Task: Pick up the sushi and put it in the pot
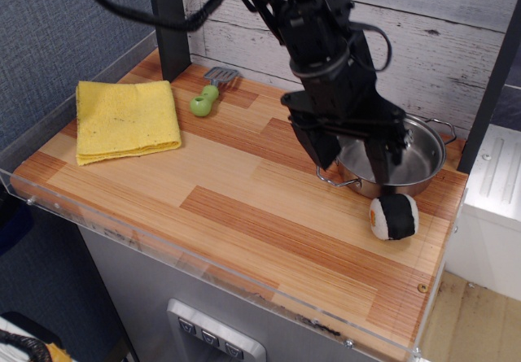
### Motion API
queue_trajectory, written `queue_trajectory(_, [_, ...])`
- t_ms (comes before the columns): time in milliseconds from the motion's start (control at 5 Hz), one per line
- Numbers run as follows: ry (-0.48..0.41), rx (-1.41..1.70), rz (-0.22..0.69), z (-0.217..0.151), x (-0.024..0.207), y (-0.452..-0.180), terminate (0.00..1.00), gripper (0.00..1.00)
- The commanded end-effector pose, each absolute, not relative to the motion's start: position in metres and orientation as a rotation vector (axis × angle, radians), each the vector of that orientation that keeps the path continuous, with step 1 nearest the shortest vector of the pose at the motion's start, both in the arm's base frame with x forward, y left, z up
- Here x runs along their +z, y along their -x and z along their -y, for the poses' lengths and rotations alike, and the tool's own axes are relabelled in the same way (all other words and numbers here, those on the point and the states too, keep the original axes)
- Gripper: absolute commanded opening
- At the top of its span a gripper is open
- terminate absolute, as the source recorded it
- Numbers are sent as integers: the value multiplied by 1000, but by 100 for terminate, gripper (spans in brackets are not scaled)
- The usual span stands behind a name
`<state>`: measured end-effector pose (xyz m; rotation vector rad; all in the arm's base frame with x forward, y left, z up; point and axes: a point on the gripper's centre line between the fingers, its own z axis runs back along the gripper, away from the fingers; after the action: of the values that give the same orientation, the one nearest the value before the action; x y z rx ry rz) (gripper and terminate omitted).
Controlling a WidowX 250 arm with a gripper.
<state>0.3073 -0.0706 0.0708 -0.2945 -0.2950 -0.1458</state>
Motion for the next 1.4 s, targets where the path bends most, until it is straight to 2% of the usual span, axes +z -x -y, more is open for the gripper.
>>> queue_trajectory(0, [309, -235, 319, 93, 59, -296, 0, 100])
queue_trajectory(200, [311, -257, 328, 101, 49, -294, 0, 100])
queue_trajectory(400, [261, -285, 379, 105, 41, -296, 0, 100])
queue_trajectory(1000, [215, -285, 424, 109, 35, -309, 0, 100])
queue_trajectory(1200, [200, -282, 424, 108, 31, -310, 0, 0])
